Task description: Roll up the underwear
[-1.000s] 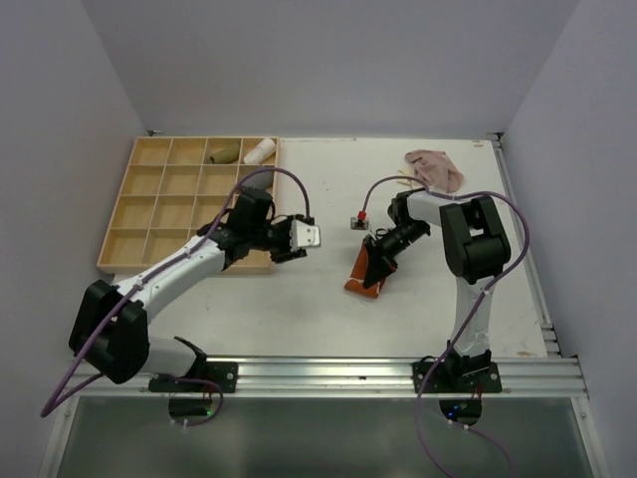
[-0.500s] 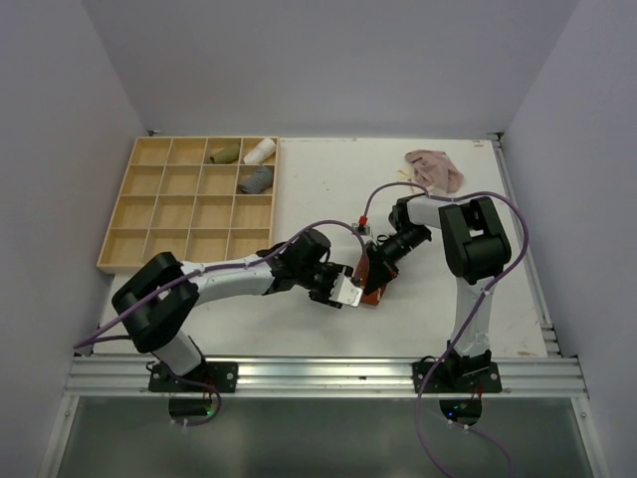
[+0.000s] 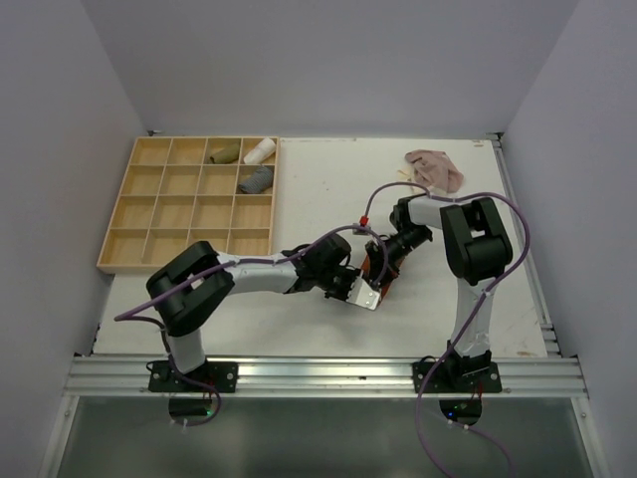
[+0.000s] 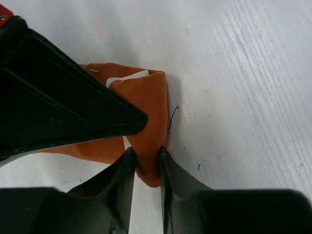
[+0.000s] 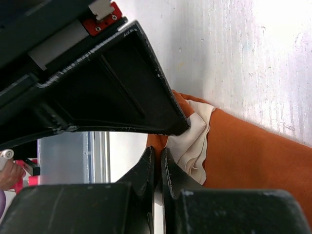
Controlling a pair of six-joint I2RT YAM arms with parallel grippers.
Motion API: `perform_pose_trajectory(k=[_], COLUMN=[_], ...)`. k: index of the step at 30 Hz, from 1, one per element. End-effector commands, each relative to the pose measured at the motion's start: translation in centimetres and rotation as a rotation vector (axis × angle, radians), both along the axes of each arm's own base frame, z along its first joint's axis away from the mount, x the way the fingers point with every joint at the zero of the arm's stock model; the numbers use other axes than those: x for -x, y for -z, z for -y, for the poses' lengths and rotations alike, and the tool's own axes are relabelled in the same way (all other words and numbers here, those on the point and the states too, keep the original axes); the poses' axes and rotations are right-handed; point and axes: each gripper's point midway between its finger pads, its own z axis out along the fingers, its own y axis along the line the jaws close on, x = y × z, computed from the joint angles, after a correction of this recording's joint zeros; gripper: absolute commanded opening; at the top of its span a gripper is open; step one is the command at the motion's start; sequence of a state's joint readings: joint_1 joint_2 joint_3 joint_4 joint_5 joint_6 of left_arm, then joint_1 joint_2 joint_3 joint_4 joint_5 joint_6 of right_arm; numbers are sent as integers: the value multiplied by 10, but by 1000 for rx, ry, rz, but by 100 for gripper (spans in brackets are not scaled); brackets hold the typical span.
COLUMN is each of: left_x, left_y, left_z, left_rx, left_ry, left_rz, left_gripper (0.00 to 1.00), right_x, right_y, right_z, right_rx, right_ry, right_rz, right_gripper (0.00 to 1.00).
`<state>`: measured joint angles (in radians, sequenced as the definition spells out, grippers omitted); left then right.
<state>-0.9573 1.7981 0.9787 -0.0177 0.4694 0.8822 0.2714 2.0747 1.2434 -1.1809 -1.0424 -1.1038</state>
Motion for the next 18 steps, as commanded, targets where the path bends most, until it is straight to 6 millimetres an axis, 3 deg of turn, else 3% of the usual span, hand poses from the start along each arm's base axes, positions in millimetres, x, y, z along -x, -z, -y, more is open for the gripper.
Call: perform_pose_trajectory(k=[1, 5, 6, 9, 13, 15, 18], left_x=[8, 30, 29, 32, 32, 31, 29], left_y=[-4, 25, 25, 35, 42, 42, 44], left_z=[13, -4, -2, -12, -23, -28, -36], left_rx=[-1, -152, -164, -244, -317, -351, -403], left_ry=[80, 148, 151, 145, 115, 81, 14], left_rz=[11, -76, -79, -109, -140, -156, -180], left_gripper=[26, 13, 10, 4, 0, 0, 0], right_x=[-14, -35, -40, -63, -87, -81, -76], right_y=[-15, -25, -28, -39, -41, -35, -21], right_z=[-5, -4, -1, 14, 49, 66, 72], right_rx=[-49, -36, -24, 17, 178, 313, 417], right_ry=[25, 55, 76, 148, 287, 314, 367], right_rz=[51, 66, 58, 85, 99, 107, 62], right_gripper=[1, 16, 26, 36, 38, 36, 34])
